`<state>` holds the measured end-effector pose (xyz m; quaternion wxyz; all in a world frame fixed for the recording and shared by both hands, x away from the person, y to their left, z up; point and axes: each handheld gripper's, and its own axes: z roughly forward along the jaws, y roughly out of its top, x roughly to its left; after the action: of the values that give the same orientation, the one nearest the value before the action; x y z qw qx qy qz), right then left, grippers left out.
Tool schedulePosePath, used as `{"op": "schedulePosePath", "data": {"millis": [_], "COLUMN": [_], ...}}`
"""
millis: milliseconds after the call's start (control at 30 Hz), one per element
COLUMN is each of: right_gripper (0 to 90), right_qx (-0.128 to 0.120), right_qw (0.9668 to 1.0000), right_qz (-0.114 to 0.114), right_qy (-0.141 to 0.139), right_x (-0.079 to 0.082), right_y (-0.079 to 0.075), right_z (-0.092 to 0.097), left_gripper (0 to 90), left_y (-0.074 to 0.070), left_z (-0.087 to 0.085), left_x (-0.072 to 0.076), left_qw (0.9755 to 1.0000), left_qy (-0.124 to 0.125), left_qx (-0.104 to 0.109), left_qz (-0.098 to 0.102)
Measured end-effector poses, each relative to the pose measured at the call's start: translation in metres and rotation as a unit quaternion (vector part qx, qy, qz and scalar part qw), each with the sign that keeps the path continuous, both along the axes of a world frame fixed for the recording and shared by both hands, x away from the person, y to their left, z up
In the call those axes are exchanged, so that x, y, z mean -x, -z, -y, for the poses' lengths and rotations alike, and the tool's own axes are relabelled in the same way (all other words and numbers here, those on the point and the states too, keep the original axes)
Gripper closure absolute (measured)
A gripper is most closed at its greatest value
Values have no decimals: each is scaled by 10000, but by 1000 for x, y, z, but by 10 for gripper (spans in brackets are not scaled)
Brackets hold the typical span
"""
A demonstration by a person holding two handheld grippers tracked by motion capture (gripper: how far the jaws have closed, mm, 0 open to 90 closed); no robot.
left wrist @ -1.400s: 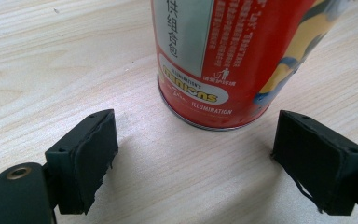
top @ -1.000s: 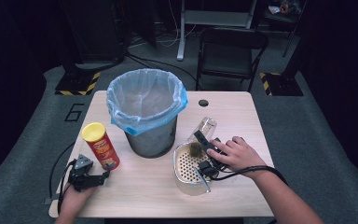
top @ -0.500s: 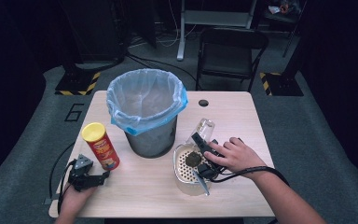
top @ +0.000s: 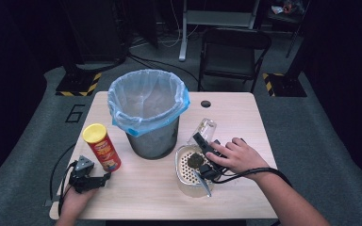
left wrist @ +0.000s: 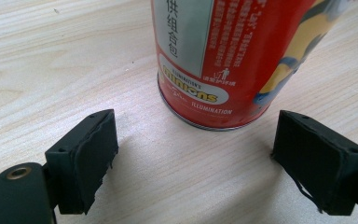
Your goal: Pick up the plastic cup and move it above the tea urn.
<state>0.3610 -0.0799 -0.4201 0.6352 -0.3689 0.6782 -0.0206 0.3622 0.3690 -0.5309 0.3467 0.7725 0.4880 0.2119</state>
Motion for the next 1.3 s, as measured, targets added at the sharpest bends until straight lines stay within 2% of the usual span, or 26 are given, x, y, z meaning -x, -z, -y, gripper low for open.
{"op": "schedulePosePath", "data": {"millis": [600,633,767,900,1300], "right_gripper": [405,405,405,405,406], "right_qx": [-54,-36,-85,-91,-269], "right_qw": [10000,10000,9999,9999,9996], "right_qz": [51,-14,80,76,79], "right_qy": [-55,-27,-72,-74,-59], "right_x": [2,2,3,3,5], "right_y": [-2,-3,-4,-5,-5], "right_z": [0,0,0,0,0], "left_gripper": [136,136,136,136,136], "left_y": [0,0,0,0,0], "left_z": [0,0,0,0,0], "left_x": [0,0,0,0,0], "left_qw": [10000,10000,10000,10000,10000], "left_qy": [1,1,1,2,2], "left_qx": [-5,-5,-6,-6,-5], "left_qz": [14,31,32,31,32]}}
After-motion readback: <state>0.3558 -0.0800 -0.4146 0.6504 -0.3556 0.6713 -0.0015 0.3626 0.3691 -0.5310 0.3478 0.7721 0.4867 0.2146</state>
